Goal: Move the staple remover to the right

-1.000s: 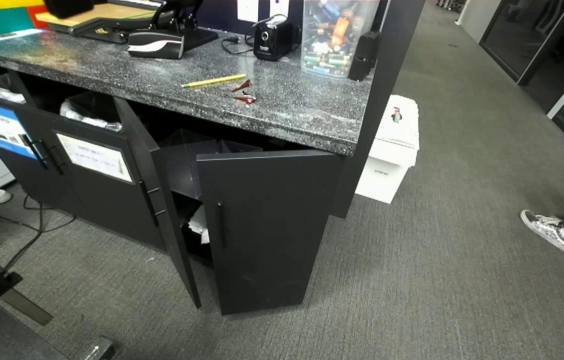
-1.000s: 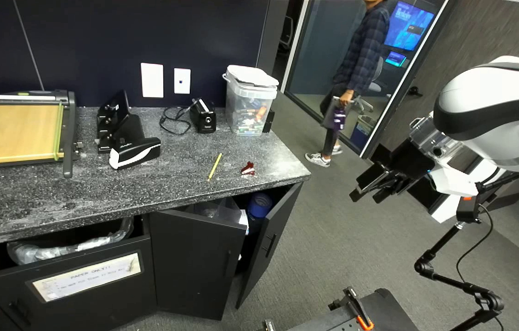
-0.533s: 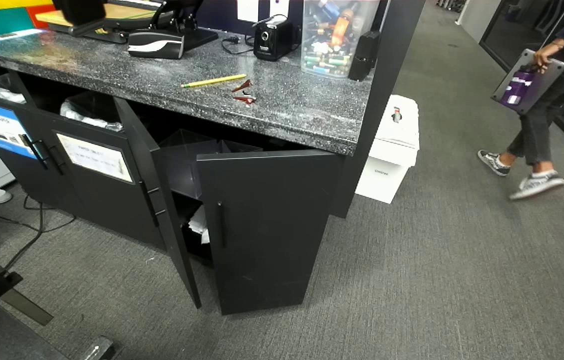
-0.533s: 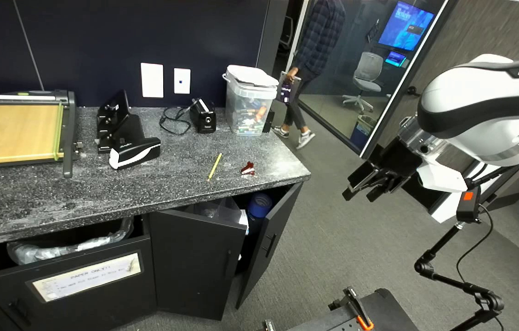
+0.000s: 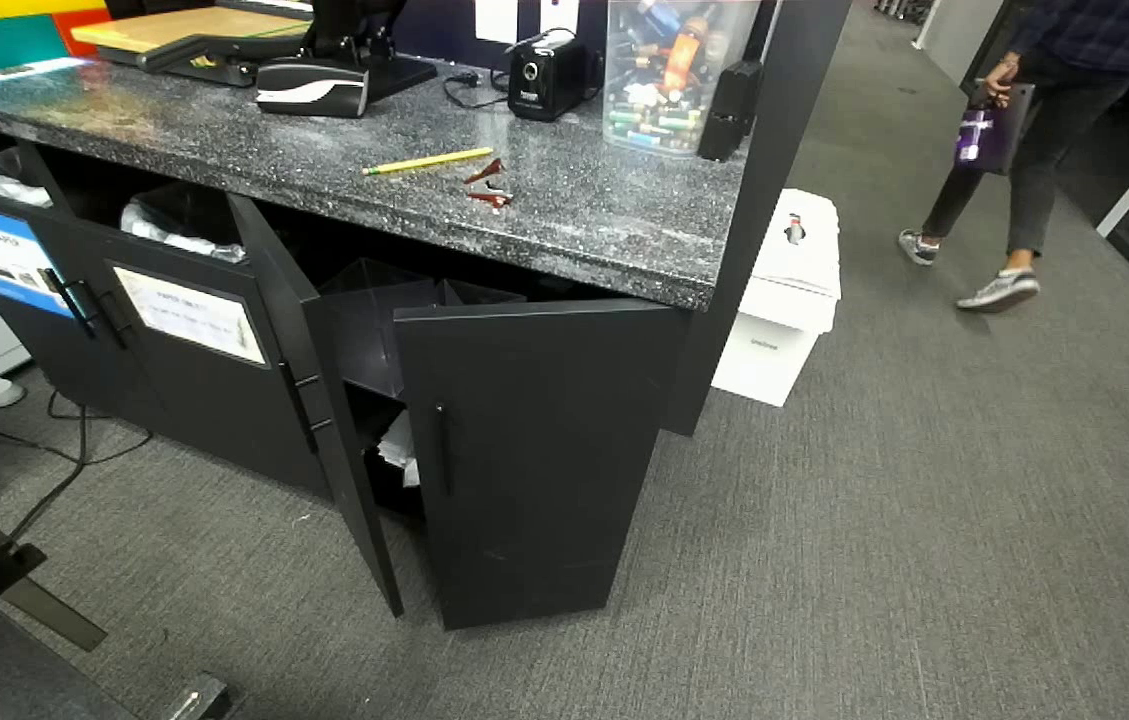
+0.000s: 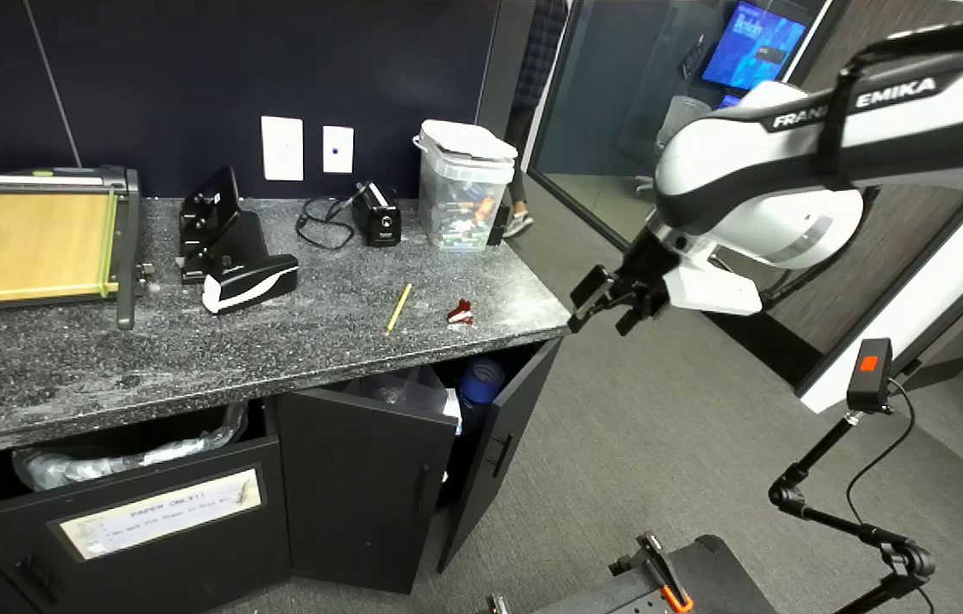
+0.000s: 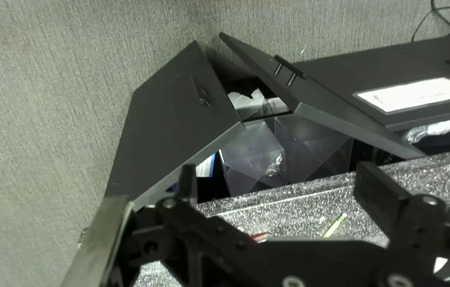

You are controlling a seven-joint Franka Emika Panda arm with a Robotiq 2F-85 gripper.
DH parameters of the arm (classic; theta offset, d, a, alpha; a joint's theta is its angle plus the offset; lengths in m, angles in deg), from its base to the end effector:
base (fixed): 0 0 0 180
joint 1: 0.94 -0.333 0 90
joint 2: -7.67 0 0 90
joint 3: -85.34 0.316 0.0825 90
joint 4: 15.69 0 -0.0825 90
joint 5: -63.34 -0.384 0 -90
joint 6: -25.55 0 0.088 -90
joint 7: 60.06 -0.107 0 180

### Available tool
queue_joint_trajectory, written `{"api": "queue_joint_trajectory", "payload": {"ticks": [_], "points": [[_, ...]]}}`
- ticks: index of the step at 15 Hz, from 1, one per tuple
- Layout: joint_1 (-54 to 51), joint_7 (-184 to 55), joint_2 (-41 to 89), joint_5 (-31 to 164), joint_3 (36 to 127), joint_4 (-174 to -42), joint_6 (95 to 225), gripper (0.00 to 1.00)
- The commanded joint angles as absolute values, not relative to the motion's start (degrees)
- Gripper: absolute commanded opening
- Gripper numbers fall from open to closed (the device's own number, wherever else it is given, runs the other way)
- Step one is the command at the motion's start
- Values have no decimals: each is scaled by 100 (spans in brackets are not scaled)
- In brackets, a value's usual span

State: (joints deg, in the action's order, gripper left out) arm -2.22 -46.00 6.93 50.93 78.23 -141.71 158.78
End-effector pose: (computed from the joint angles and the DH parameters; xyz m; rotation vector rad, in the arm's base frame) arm 0.5393 -0.0514 0.4021 -2.9886 -0.0087 -0.2476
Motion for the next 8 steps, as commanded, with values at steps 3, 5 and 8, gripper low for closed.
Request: {"api": "queue_joint_trajectory", "payload": {"ticks": [3,5,8], "points": [[-164,-5721,2408,5047,8278,-12428,16241,100],[-202,-6286,2950,5087,8355,-11885,16240,100],[-338,-7281,3724,5147,8346,-11127,16246,100]]}}
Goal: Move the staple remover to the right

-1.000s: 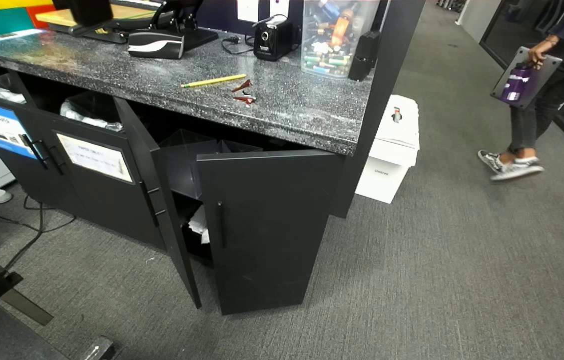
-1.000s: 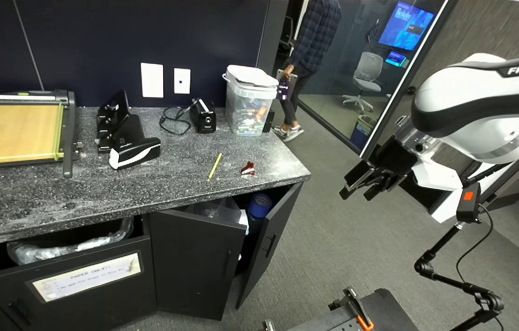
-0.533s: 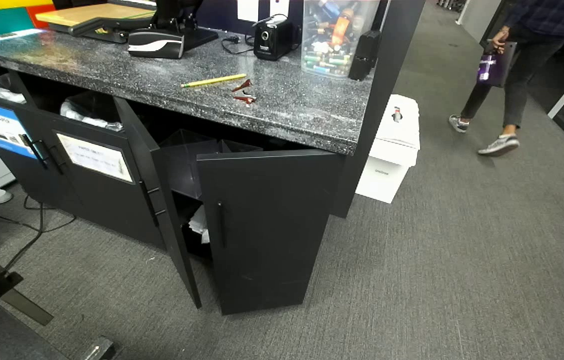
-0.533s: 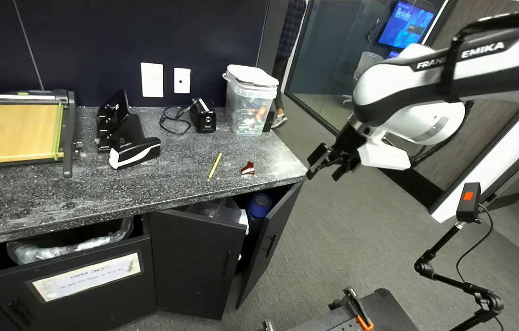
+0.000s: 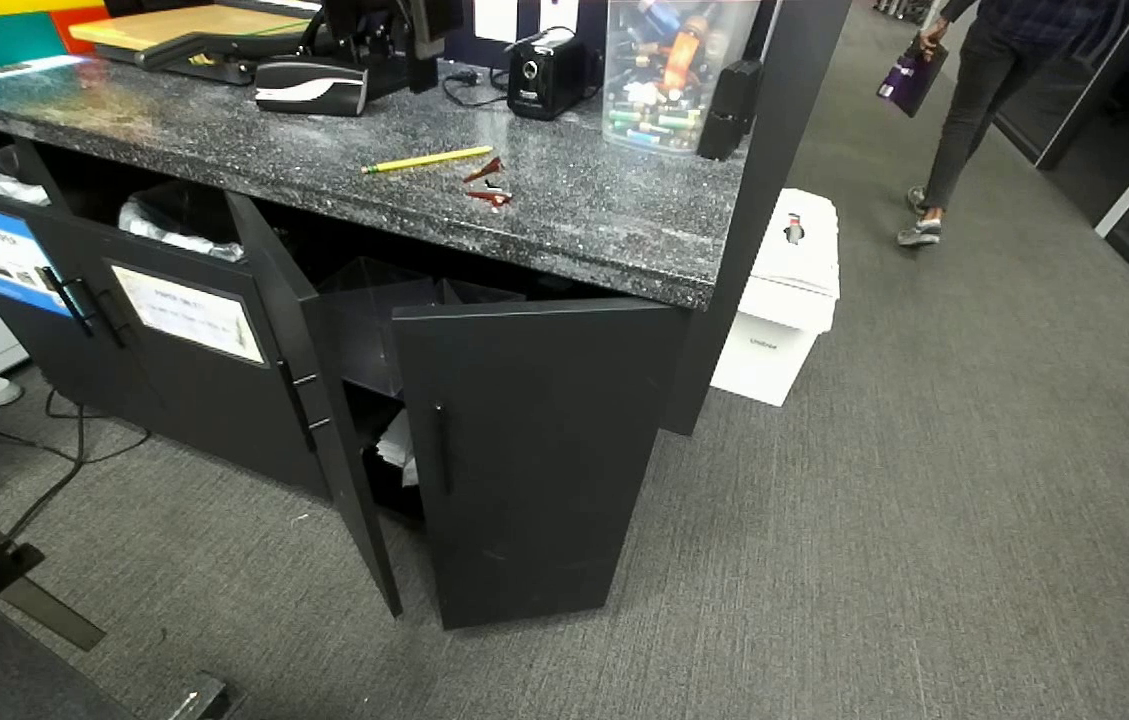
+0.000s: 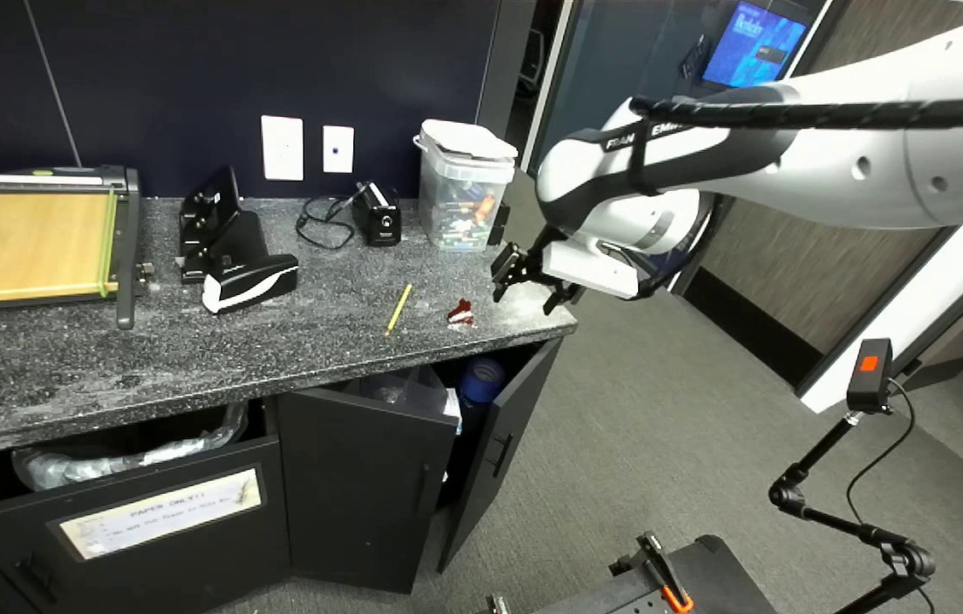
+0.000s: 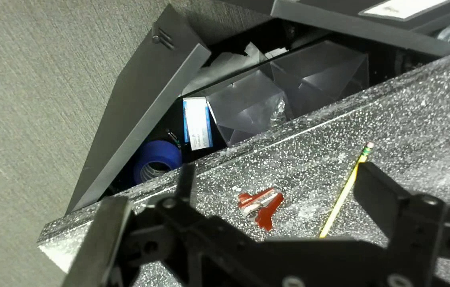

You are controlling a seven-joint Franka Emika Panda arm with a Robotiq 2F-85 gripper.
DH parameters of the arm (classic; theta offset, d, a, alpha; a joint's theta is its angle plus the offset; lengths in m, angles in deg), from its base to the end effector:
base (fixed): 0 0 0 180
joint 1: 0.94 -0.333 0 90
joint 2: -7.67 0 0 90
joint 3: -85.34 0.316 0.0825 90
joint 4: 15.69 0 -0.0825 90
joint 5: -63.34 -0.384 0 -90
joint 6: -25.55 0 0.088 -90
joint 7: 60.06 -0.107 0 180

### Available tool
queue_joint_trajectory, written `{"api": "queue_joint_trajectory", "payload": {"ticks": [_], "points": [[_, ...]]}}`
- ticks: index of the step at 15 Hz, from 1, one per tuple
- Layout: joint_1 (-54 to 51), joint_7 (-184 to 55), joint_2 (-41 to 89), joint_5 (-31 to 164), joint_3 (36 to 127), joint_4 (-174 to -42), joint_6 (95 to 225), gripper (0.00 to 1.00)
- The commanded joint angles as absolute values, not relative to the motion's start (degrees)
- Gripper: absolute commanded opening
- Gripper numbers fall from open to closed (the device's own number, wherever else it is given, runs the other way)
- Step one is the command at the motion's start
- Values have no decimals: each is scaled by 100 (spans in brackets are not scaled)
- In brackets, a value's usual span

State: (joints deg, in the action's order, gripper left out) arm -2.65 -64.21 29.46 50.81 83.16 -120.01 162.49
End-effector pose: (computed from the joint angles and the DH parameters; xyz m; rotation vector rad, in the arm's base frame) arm 0.6594 -0.0015 0.3479 -2.9547 0.3300 -0.2752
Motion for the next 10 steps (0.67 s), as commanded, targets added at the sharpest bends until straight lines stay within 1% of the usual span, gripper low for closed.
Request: {"api": "queue_joint_trajectory", "payload": {"ticks": [1,10], "points": [[-389,-7587,3962,5136,8331,-10883,16235,100],[-602,-9565,5953,5052,8163,-8180,15980,100]]}}
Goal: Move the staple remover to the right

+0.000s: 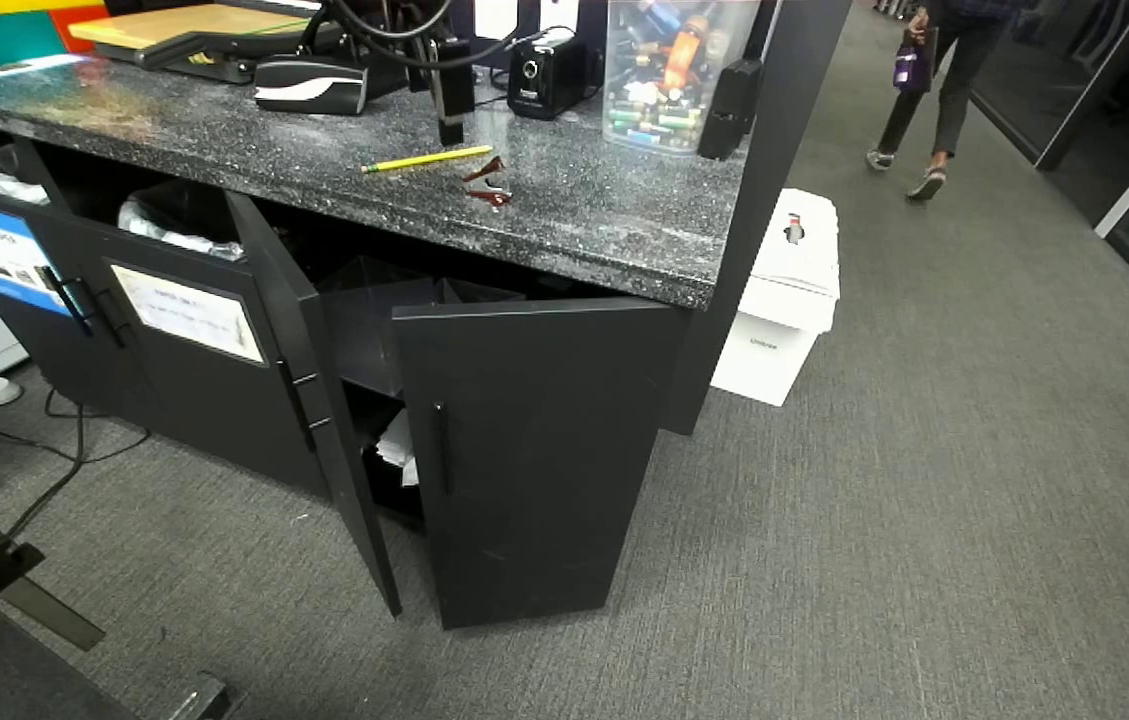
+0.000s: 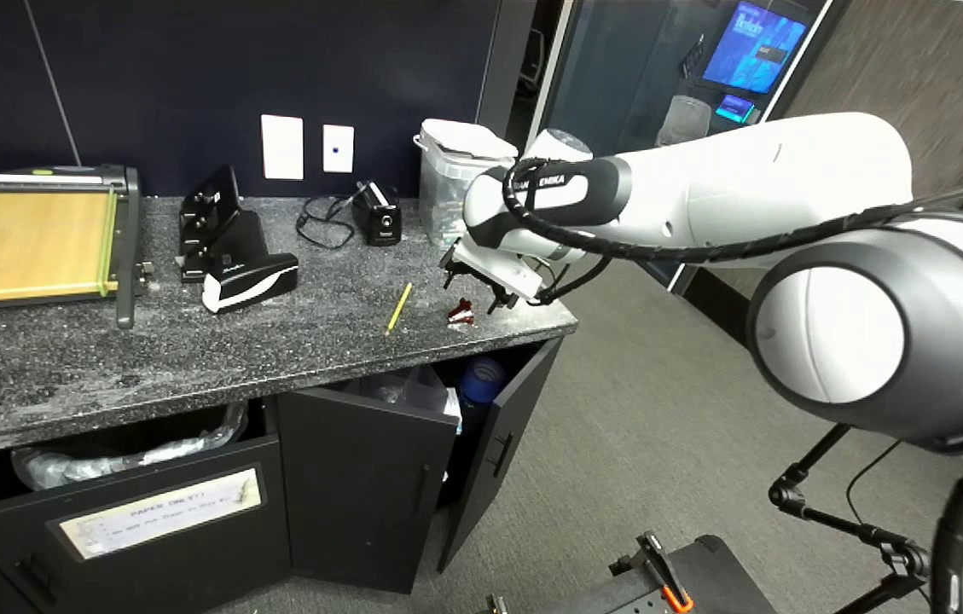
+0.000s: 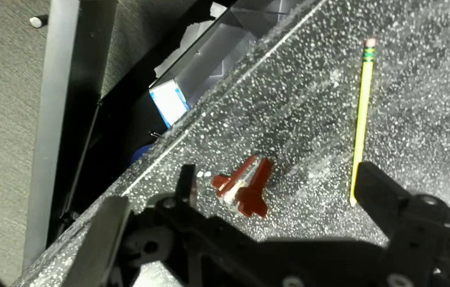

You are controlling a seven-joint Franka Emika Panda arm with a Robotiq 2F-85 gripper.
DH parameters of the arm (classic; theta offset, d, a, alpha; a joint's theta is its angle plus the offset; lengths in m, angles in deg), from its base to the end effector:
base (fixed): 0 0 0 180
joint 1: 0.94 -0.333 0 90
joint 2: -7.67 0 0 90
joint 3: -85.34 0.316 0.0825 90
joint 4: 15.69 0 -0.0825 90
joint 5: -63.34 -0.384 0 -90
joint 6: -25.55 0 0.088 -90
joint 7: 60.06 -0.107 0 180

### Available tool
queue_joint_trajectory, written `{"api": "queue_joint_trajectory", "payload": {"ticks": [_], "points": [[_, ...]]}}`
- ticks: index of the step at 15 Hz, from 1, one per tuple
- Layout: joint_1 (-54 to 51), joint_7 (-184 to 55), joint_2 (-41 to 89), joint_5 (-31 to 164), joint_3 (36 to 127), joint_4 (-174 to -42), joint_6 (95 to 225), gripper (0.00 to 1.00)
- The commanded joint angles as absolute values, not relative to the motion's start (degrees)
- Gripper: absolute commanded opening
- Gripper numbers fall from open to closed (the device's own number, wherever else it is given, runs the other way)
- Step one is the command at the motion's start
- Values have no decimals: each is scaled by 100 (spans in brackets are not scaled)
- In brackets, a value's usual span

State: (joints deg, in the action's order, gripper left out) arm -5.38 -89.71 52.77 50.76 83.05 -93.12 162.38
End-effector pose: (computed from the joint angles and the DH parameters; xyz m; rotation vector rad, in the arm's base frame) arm 0.7611 0.0380 0.2792 -2.7882 0.8718 -0.2959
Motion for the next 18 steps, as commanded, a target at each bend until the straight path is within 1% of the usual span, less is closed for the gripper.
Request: {"api": "queue_joint_trajectory", "payload": {"ticks": [1,5,11,15,16,17,18], "points": [[-595,-9760,6143,5055,8142,-7893,15951,100],[-575,-10469,6899,5156,8075,-6790,15729,100],[-555,-11522,7942,5448,7936,-5302,15025,100],[-579,-12105,8356,5627,7777,-4626,14519,100],[-572,-12181,8418,5638,7763,-4527,14428,75],[-533,-12261,8420,5769,7862,-4528,14413,74],[-534,-12328,8474,5811,7863,-4436,14330,65]]}}
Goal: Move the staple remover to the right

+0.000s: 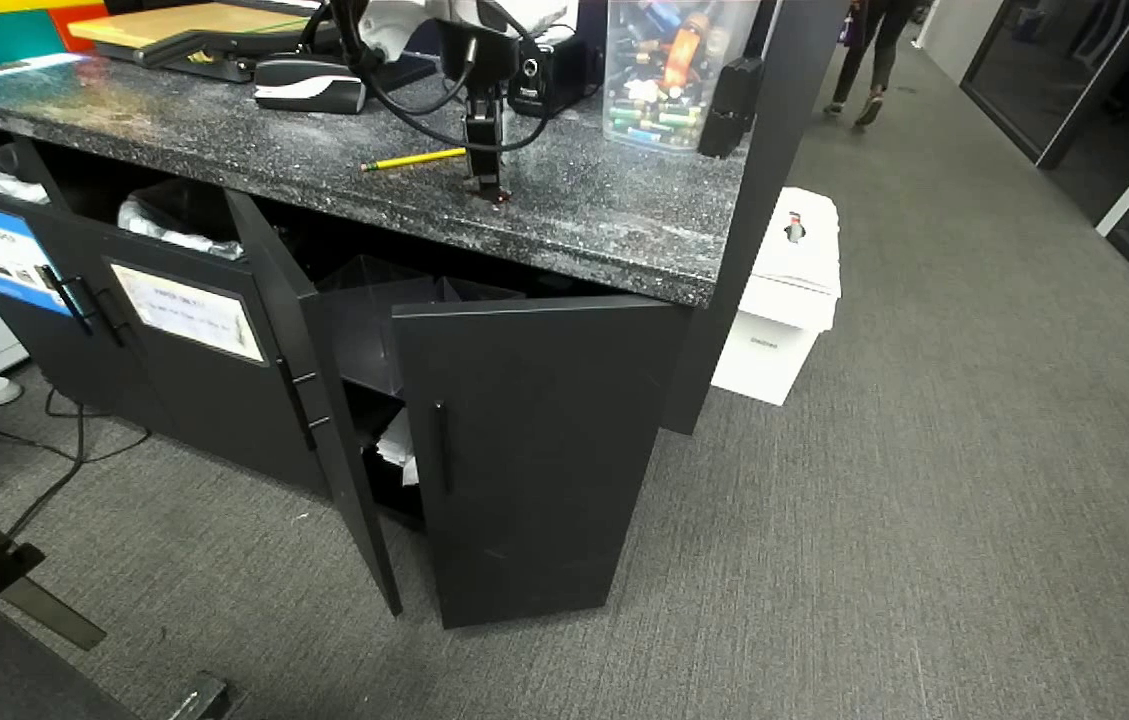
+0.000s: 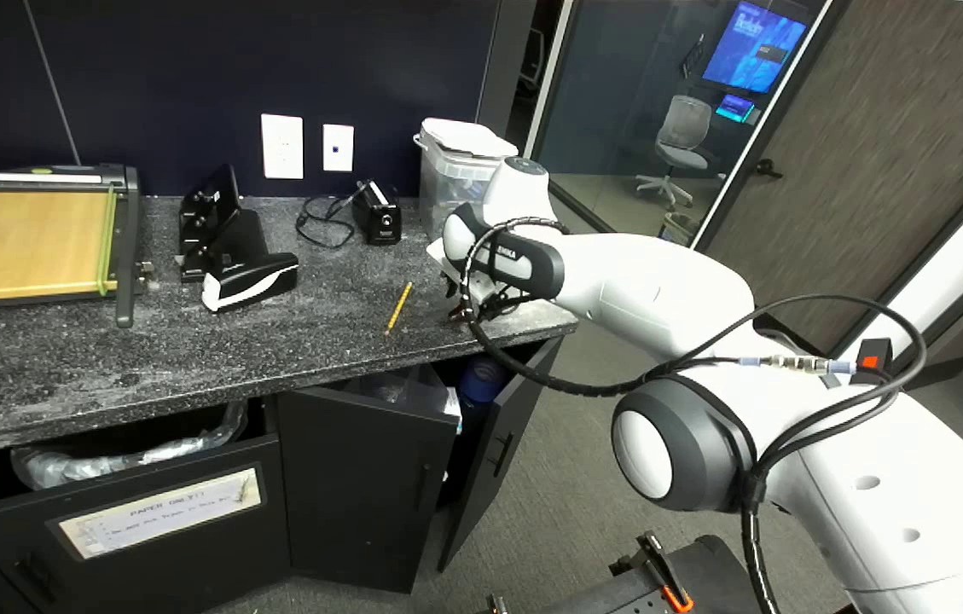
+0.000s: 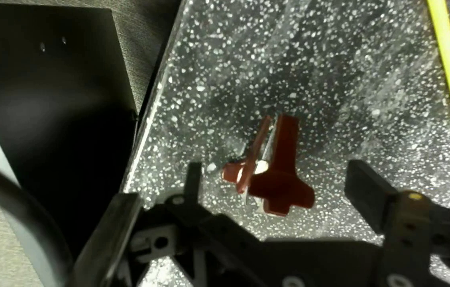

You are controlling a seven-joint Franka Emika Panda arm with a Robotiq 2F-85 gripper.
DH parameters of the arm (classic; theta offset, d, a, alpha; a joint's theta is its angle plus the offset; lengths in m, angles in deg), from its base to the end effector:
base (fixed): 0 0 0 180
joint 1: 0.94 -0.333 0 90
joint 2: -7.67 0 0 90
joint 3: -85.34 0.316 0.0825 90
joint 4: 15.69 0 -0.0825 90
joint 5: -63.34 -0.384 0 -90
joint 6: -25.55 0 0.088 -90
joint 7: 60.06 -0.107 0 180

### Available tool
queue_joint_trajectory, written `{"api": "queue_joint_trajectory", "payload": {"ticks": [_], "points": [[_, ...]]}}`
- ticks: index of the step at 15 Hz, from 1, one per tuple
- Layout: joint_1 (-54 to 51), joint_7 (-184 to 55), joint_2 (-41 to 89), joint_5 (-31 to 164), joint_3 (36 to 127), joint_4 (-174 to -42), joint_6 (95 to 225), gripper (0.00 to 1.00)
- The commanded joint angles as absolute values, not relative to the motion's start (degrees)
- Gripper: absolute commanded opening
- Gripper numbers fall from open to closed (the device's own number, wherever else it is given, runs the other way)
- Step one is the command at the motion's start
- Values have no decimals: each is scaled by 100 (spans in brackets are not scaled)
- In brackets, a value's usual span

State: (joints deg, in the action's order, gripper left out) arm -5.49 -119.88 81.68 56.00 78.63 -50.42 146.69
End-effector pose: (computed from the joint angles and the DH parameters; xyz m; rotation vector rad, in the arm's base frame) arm 0.8254 0.0311 0.2119 -2.6134 1.4944 -0.2815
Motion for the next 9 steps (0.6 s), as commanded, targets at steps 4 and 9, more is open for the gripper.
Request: {"api": "queue_joint_trajectory", "payload": {"ticks": [4,9], "points": [[-614,-12501,8511,5850,7776,-4364,14188,35],[-522,-12415,8336,5806,7814,-4341,14034,7]]}}
